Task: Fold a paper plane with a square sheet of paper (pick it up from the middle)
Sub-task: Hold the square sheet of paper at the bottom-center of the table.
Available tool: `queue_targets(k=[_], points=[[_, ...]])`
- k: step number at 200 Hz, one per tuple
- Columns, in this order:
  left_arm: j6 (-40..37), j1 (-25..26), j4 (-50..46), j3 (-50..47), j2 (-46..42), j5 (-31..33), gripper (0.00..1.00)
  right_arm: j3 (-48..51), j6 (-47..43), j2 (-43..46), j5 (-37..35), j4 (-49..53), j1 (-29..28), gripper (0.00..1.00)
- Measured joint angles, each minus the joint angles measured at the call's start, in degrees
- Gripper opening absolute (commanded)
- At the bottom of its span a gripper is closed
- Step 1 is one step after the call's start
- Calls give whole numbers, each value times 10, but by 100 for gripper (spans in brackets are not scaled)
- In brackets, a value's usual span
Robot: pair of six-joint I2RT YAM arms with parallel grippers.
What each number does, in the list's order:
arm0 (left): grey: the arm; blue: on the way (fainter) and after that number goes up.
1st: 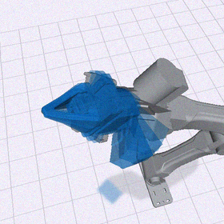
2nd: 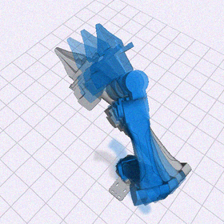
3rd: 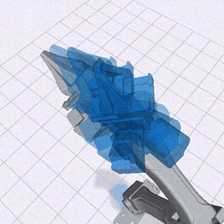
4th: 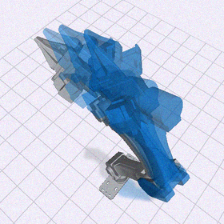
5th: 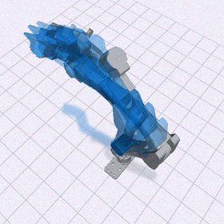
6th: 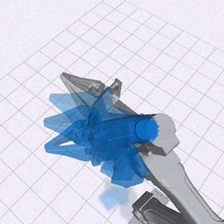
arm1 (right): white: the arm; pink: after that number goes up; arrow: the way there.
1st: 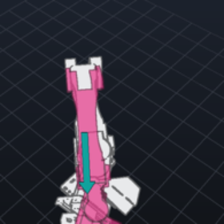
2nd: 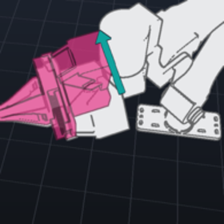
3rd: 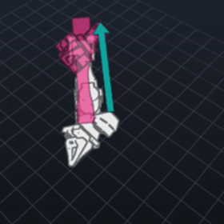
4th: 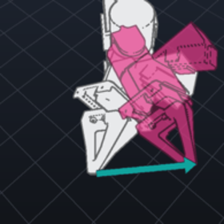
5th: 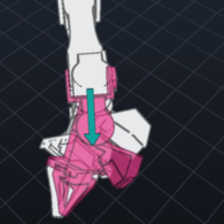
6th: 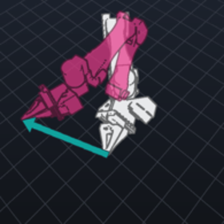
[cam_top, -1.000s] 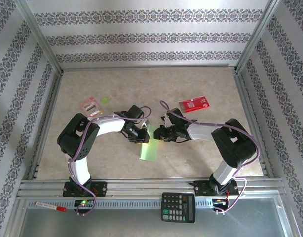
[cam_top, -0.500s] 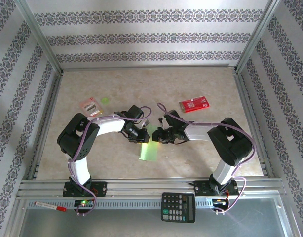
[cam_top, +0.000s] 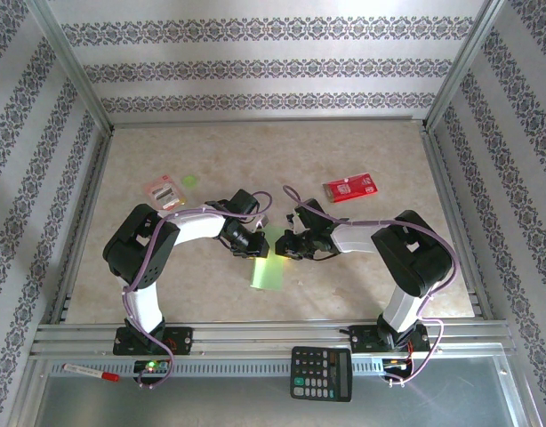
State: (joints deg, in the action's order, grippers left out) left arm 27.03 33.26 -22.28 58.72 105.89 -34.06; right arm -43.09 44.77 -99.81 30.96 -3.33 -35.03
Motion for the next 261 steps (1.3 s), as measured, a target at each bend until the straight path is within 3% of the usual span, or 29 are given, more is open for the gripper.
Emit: queue_targets(k=[50, 112, 187, 203, 229, 261], points=[[0, 0, 0, 0, -2, 0, 24, 12, 5, 0, -1, -17, 0, 11], [1, 5, -1, 1, -13, 3, 40, 16, 5, 1, -2, -24, 0, 9], [5, -11, -79, 2, -90, 90, 51, 16, 5, 1, -5, -23, 0, 7], [18, -11, -79, 2, -125, 89, 47, 16, 6, 1, -5, -23, 0, 7], [57, -11, -56, -1, -174, 57, 31, 16, 6, -1, -5, -23, 0, 6], [91, -10, -11, -3, -162, 14, 19, 16, 8, -2, -5, -23, 0, 6]])
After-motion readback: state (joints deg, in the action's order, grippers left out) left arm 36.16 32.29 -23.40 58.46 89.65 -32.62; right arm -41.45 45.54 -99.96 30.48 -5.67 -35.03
